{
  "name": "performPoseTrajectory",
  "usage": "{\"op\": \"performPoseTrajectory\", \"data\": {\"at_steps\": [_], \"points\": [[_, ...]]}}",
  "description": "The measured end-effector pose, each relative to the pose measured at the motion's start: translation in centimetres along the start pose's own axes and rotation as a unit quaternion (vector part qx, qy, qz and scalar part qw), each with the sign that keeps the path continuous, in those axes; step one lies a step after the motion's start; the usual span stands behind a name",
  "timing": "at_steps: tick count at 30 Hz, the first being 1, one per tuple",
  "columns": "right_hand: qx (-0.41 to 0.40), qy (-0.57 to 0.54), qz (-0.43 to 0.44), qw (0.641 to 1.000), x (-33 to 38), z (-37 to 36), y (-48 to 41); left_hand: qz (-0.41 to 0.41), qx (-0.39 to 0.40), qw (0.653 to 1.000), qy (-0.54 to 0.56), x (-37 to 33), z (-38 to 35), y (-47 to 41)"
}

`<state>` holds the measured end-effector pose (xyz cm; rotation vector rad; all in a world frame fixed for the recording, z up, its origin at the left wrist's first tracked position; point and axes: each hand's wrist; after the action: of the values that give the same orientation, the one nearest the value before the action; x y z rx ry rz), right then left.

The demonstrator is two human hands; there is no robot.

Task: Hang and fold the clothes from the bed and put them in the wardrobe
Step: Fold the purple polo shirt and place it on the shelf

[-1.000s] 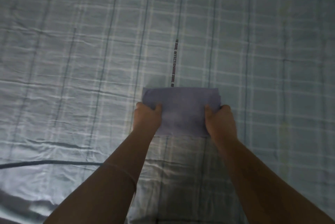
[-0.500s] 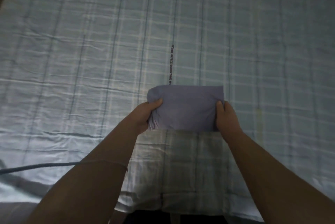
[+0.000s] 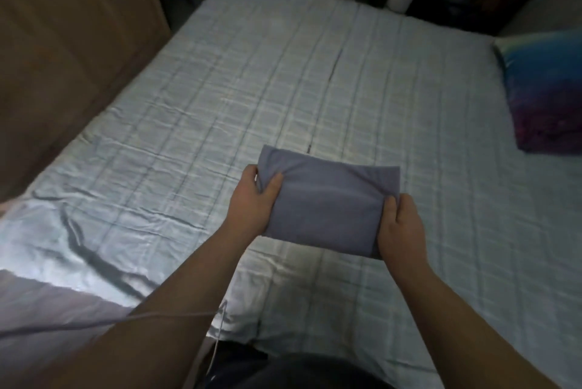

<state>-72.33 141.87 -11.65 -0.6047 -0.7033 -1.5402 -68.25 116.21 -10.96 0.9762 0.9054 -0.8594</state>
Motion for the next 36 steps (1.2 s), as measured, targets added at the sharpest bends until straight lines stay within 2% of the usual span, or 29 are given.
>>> {"op": "performPoseTrajectory", "data": {"at_steps": [5,11,16,19,24,28,36], "points": [[0.039,0.01,0.078,0.996,1.4,3.3,2.8,-0.02,-0.145,0.989,-0.017,-0.2,0.0,8.8],[0.112,-0.081,0.162,0.977,7.0,3.0,5.0,-0.026,-0.276,0.961,-0.021,-2.0,5.1,15.5],[0.16,-0.185,0.253,0.936,15.0,0.7,7.1,-0.049,-0.37,0.927,-0.025,-3.7,12.1,20.3],[0.196,-0.204,0.302,0.91,19.8,-1.4,9.2,-0.054,-0.422,0.905,-0.003,-3.2,16.1,23.1],[0.277,-0.199,0.355,0.871,26.8,-7.8,13.8,-0.038,-0.512,0.858,0.017,0.1,22.7,28.2],[0.35,-0.183,0.397,0.828,33.1,-15.3,20.3,-0.012,-0.593,0.805,0.012,4.1,29.6,33.8],[0.425,-0.188,0.45,0.763,48.1,-31.1,36.3,0.024,-0.69,0.723,0.011,12.2,48.8,43.5]]}}
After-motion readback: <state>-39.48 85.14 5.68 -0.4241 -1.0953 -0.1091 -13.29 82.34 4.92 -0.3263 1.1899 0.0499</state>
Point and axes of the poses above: each hand's wrist, its own y-axis away from the middle knuckle, its own z-axis out of the back of the hand, x = y × z, and after that the axes turned 8 degrees about x, right-handed
